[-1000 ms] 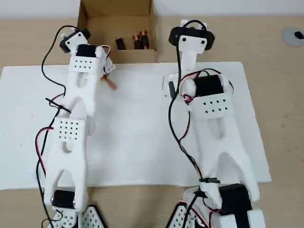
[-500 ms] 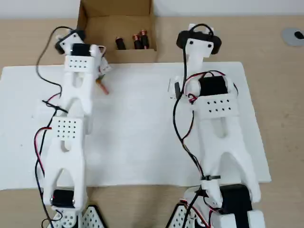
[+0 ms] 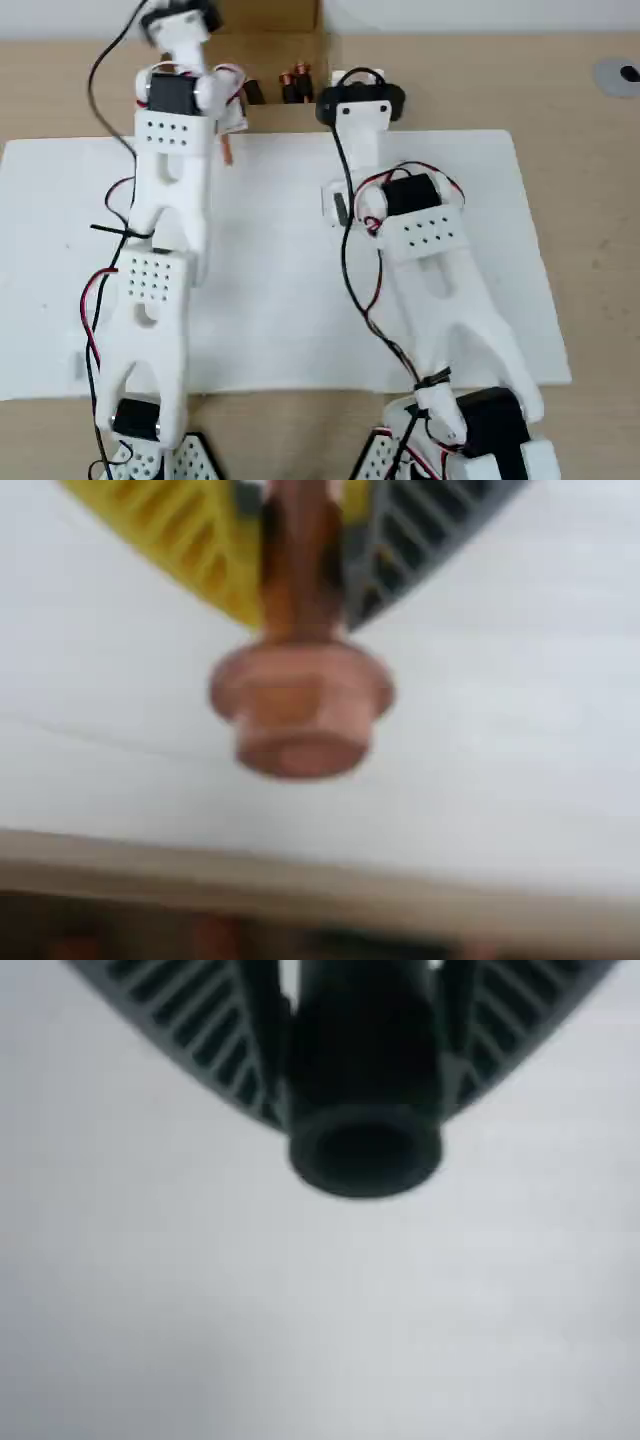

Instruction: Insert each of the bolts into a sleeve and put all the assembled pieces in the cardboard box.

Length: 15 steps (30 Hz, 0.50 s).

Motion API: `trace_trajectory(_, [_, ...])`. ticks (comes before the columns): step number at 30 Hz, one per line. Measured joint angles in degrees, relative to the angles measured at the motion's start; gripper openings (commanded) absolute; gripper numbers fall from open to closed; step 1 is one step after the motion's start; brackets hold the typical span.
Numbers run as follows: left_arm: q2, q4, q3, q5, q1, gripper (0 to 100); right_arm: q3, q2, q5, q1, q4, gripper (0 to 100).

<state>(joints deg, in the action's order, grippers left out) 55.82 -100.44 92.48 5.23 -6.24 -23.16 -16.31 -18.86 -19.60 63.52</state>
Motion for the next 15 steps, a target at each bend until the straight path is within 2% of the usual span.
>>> trace_trajectory(3, [-6.68, 0.00, 0.09, -6.86, -1.14, 1, 0.00, 0.00, 0.26, 0.00, -2.37, 0.9])
trace_trajectory(10, [-28.57, 0.00, -0.53, -8.53, -1.14, 0, 2.99, -7.91, 0.62, 0.00, -2.46, 0.9])
trace_trajectory(12, [-36.40, 0.00, -4.75, -6.95, -2.02, 0, 3.08, -13.36, 2.02, 0.00, 0.09, 0.9])
trace_trajectory(15, [-47.65, 0.00, -17.49, -4.66, -4.31, 0, 3.08, -21.80, 3.34, 0.00, 7.03, 0.9])
